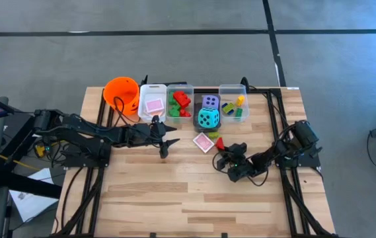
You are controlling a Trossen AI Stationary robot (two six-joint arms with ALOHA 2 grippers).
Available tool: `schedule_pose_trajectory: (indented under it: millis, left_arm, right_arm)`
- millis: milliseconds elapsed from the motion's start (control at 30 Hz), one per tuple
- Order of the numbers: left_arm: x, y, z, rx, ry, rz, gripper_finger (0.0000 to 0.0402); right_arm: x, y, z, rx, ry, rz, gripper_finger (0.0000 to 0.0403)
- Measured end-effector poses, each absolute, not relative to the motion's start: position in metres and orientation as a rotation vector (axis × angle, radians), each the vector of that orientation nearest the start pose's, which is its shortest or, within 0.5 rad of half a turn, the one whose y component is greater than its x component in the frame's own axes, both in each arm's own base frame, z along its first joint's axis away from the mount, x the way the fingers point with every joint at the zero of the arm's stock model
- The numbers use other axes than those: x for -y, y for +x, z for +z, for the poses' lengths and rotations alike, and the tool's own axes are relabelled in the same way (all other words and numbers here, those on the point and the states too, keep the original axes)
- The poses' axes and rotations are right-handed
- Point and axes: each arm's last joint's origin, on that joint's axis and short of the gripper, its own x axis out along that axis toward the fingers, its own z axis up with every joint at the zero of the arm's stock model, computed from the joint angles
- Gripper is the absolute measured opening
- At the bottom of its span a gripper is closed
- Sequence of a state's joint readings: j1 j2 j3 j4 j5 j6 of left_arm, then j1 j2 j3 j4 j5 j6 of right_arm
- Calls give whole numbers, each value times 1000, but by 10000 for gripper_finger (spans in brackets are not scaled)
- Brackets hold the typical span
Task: Pick & Place Toys
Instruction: Put the small red game piece into the right transparent bin
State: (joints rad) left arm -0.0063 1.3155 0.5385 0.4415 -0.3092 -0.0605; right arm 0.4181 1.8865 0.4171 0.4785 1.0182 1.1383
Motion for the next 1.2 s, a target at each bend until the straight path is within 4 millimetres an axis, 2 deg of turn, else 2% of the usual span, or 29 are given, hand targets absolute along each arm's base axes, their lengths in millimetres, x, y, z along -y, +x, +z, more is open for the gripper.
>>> schedule_pose_trajectory:
  millis: [233, 433, 733, 967, 1200]
  left_arm:
    - [-7, 260, 198, -324, -6, 310, 221]
    - [-7, 260, 198, -333, -5, 310, 221]
    - [-7, 260, 198, -332, -5, 310, 221]
    - [-7, 260, 198, -332, -5, 310, 221]
    - [-7, 260, 198, -332, -5, 310, 221]
  right_arm:
    - [-80, 221, 61, -369, 344, -775, 62]
    - [-88, 219, 76, -281, 297, -777, 62]
    - [-93, 215, 124, -132, 175, -806, 62]
    - [-70, 214, 169, -75, 107, -899, 62]
    - [-23, 211, 198, -73, 22, -1099, 62]
